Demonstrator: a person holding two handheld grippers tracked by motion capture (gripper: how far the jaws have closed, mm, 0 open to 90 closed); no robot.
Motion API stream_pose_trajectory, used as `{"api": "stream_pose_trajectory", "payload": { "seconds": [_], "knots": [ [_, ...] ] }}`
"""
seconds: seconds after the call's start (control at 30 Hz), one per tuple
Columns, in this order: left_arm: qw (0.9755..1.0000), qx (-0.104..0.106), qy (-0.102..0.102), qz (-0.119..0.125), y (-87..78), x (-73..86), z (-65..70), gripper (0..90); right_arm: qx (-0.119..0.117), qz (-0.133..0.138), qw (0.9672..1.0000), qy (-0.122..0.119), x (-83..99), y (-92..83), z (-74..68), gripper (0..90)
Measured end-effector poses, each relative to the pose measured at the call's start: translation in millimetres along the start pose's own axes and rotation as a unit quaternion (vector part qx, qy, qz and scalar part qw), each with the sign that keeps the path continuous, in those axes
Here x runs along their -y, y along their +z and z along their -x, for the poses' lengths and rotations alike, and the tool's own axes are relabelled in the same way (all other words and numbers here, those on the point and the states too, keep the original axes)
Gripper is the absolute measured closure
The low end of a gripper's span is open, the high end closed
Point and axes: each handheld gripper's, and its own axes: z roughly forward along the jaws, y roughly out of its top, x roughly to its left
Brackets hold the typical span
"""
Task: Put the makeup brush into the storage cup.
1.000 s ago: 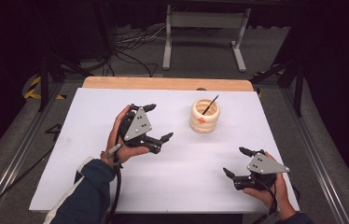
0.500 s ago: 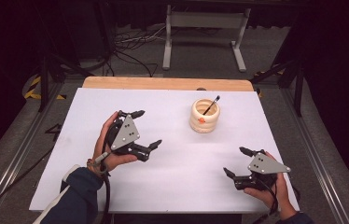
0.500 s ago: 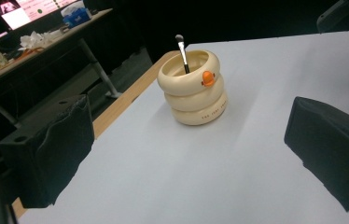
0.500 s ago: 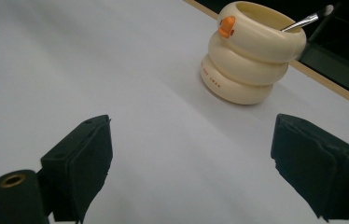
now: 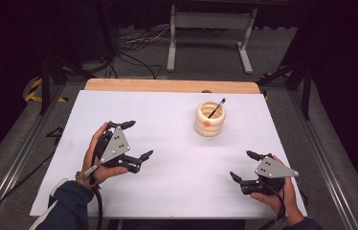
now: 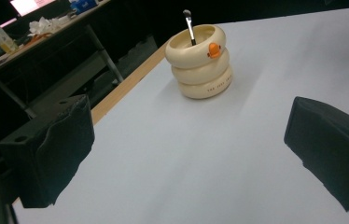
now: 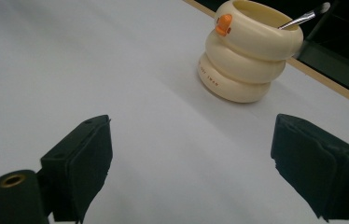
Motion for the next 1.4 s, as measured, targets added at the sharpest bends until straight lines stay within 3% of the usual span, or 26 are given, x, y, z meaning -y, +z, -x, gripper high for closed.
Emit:
{"api": "stream_pose_trajectory", "payload": {
  "seconds": [0.67, 1.4],
  "knots": [
    [0.9993, -0.006, -0.019, -0.033, -27.7, 33.8, 0.3, 2.8, -0.002, -0.002, 1.0000, -0.003, -0.7, 1.0, -1.1, 13.7],
    [0.9954, -0.015, -0.069, -0.065, -62.8, 80.6, 5.0, 2.9, 0.010, -0.004, 0.9999, -0.010, -0.4, -2.2, -1.1, 13.5]
  ]
}}
